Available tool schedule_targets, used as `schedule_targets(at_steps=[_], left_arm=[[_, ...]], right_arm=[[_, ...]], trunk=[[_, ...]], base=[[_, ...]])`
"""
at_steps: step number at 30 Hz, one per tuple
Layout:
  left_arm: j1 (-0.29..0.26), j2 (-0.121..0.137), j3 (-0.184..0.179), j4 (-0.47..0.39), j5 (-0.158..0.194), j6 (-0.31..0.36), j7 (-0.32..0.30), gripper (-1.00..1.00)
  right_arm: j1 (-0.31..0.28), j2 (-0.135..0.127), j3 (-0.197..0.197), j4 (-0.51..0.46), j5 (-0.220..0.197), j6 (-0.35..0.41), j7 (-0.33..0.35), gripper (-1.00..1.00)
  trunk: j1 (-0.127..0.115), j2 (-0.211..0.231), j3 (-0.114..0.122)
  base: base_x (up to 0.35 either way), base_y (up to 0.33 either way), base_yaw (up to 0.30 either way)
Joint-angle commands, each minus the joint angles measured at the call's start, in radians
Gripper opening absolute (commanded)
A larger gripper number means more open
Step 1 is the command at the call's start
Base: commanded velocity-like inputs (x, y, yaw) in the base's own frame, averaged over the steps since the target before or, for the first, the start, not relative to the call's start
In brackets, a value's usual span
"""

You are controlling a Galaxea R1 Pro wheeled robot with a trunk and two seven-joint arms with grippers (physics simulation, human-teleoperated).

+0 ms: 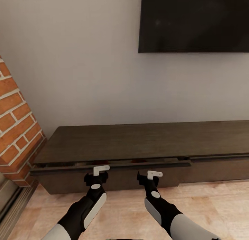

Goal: Place each of the two pumpkins and all three candles from the living room inside a cabinet in the living room (use any cabinet), then make sure every cabinet is closed, and position the cauldron so it is next to a table in the living room.

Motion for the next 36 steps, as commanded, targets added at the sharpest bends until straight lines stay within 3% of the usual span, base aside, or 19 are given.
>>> schedule_targets(at_steps=[1, 24, 36], left_arm=[[-0.001, 0.001, -0.003, -0.001, 0.004, 0.004, 0.007, 1.00], [-0.001, 0.002, -0.004, -0.001, 0.002, 0.004, 0.007, 1.00], [-0.001, 0.002, -0.003, -0.001, 0.003, 0.004, 0.007, 1.00]], right_arm=[[-0.001, -0.001, 0.008, 0.001, -0.011, -0.006, -0.005, 1.00], [-0.001, -0.002, 0.008, 0.002, -0.011, -0.006, -0.005, 1.00], [-0.001, -0.002, 0.008, 0.002, -0.011, -0.005, -0.005, 1.00]], trunk=[[0.000, 0.000, -0.001], [0.000, 0.000, -0.001], [0.000, 0.000, -0.001]], base=[[0.040, 0.000, 0.000], [0.056, 0.000, 0.000], [-0.291, 0.000, 0.000]])
